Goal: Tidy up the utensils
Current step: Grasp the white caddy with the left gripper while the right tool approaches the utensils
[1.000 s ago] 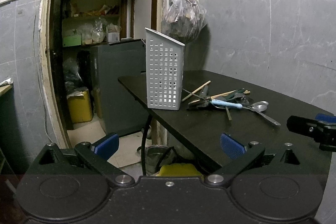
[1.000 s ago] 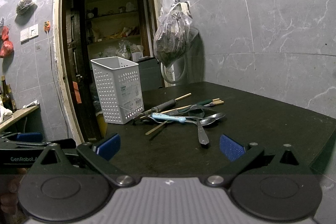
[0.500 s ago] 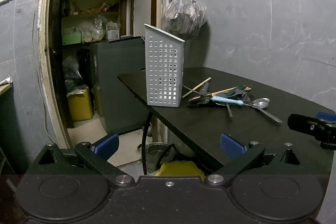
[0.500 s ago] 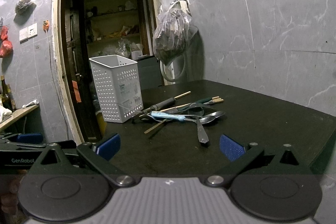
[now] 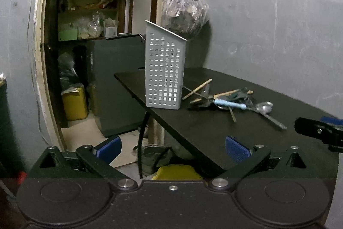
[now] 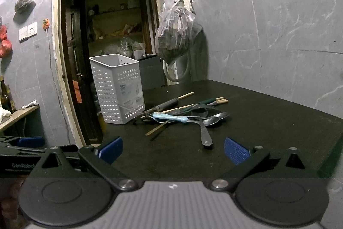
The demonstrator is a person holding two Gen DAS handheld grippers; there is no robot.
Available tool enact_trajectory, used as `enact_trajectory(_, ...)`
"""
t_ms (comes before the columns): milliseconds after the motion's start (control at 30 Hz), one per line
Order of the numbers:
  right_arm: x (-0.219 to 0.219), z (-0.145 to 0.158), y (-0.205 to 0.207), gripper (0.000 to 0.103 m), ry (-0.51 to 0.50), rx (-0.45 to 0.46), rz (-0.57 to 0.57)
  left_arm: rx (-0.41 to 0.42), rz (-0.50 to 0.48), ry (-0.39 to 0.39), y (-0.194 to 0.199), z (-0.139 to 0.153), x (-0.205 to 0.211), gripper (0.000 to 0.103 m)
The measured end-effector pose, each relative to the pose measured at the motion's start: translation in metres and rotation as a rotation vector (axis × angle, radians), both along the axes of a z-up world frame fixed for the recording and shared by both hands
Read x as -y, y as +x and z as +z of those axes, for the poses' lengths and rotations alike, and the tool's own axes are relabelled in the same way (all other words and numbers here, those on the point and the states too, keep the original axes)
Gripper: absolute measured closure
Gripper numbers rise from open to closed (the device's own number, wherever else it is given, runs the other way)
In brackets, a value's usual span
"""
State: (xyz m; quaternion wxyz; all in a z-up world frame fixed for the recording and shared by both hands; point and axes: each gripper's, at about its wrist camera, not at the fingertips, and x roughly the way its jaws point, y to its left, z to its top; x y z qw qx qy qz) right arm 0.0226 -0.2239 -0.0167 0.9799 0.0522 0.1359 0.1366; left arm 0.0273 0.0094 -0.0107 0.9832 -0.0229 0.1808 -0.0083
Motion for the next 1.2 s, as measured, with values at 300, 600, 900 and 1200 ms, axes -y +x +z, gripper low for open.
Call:
enact_trajectory(300,0.010,0.013,0.018,0.000,-0.015,0.008,-0.028,0.100,-0.021,-0.056,0.051,0.010,-0.024,0.001)
enact_trajectory(600,0.010,0.022,0.046,0.000,-0.101,0.000,-0.071,0.176,-0.025,0.093,0.118,0.010,-0.014,0.001)
enact_trajectory(900,0.003,0.018,0.067,0.000,-0.158,-0.048,-0.106,0.220,-0.021,0.139,0.175,0.013,0.001,0.000)
enact_trajectory(1200,-0.008,0.014,0.083,0.000,-0.207,-0.078,-0.107,0.240,-0.028,0.228,0.204,0.013,0.009,0.001)
